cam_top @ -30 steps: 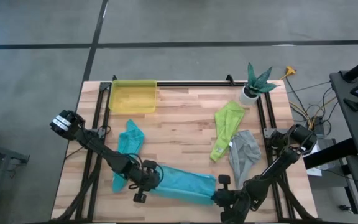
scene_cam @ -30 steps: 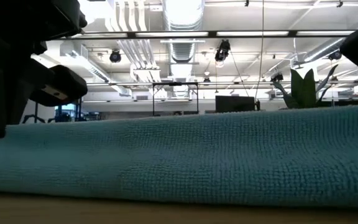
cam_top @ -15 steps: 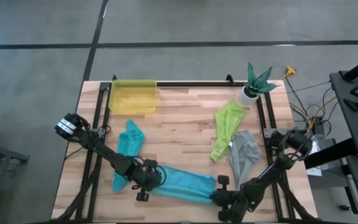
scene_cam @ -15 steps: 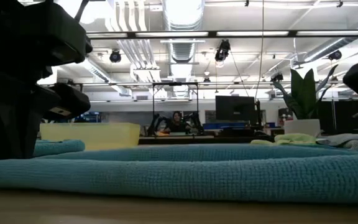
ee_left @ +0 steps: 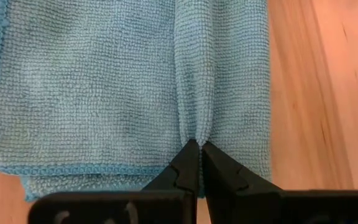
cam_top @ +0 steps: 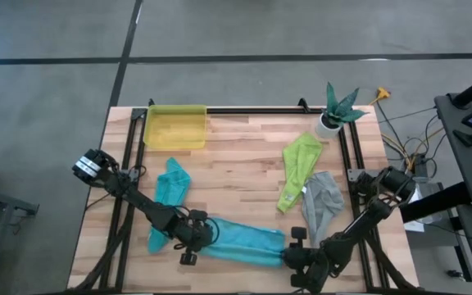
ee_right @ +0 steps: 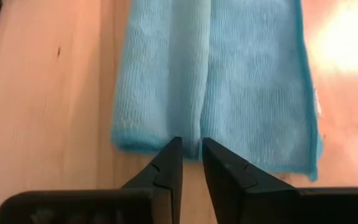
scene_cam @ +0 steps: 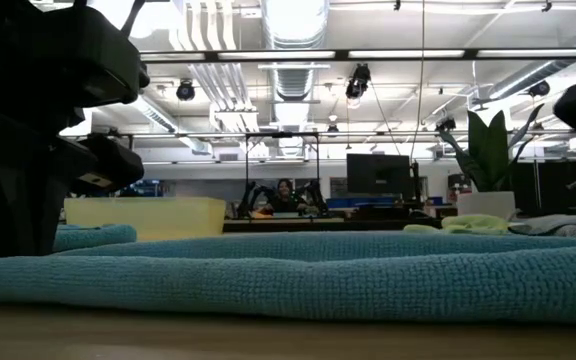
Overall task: Roll microfiber towels into tight, uniform cylinder then place into a basket
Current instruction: Roll the right light blue towel
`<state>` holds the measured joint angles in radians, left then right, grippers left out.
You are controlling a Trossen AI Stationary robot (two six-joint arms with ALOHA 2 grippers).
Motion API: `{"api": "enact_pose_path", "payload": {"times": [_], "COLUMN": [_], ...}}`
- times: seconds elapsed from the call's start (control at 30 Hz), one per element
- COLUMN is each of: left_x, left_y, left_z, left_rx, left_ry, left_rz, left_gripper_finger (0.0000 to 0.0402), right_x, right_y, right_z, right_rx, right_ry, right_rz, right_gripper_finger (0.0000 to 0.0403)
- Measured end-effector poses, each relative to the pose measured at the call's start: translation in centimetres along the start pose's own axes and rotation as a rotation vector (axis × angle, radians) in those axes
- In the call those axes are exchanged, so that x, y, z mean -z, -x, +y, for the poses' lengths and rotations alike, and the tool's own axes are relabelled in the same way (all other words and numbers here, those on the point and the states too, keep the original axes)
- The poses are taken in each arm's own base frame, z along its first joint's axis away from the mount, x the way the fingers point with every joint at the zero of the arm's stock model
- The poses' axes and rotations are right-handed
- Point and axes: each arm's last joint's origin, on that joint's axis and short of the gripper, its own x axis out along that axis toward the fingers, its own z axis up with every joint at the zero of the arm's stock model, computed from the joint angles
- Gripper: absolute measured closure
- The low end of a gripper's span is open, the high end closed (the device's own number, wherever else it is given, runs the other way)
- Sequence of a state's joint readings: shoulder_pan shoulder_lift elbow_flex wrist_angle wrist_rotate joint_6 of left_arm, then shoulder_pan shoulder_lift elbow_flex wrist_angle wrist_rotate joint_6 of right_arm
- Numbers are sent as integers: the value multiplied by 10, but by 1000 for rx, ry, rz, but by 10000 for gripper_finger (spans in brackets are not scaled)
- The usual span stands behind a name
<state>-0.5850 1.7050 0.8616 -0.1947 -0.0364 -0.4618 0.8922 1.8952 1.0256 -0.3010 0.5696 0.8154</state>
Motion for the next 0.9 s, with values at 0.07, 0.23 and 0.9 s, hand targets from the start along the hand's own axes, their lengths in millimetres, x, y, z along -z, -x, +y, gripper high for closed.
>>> {"api": "enact_pose_path", "payload": {"times": [0.07, 0.23, 0.9], "left_x": [0, 0, 3], "left_y": [0, 1, 5], "left_z": [0, 0, -6], "left_rx": [0, -33, -132], "left_ry": [-10, -51, -300], "left_rz": [0, -16, -51], "left_gripper_finger": [401, 401, 347], "right_x": [2, 4, -28], "right_y": [1, 3, 28], "right_z": [0, 1, 8], "right_rx": [2, 2, 71], "right_ry": [-7, 3, 76], "right_rz": [10, 14, -46], "right_gripper_finger": [338, 324, 321]}}
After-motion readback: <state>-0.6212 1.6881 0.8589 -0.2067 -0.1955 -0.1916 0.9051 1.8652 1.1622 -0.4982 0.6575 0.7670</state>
